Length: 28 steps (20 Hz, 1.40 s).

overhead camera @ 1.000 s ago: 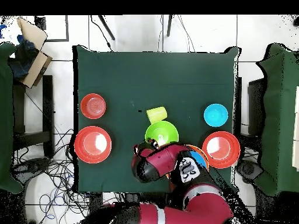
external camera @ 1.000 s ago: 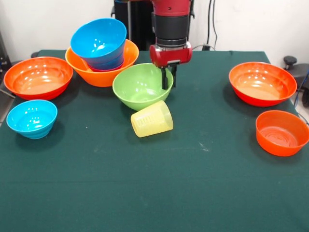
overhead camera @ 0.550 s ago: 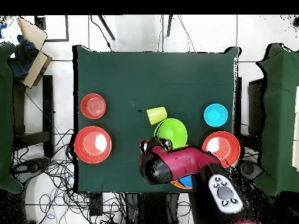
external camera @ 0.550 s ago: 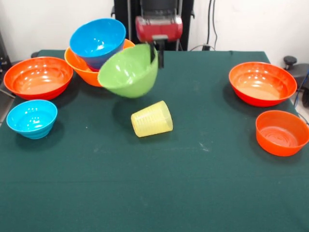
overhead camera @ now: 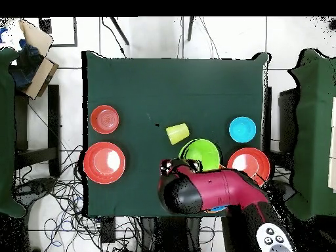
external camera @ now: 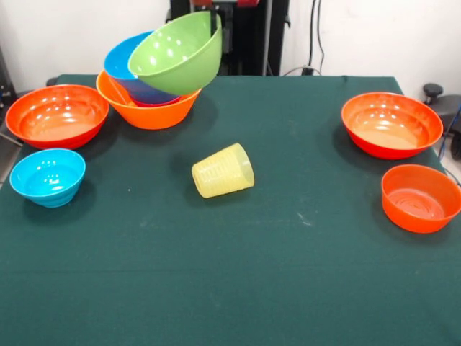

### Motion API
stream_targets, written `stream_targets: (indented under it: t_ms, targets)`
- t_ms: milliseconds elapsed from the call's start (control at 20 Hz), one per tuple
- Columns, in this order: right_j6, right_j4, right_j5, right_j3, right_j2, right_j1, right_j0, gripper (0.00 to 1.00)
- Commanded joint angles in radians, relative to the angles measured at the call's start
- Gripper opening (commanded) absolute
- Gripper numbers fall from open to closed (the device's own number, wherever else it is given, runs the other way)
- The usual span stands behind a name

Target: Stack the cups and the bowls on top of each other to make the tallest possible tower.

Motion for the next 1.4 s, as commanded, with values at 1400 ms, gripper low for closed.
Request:
stream_targets:
  t_ms: [1400]
  targets:
    - [-0.227,-0.013,0.121,0.212,0.455,-0.075,-0.278,0.0]
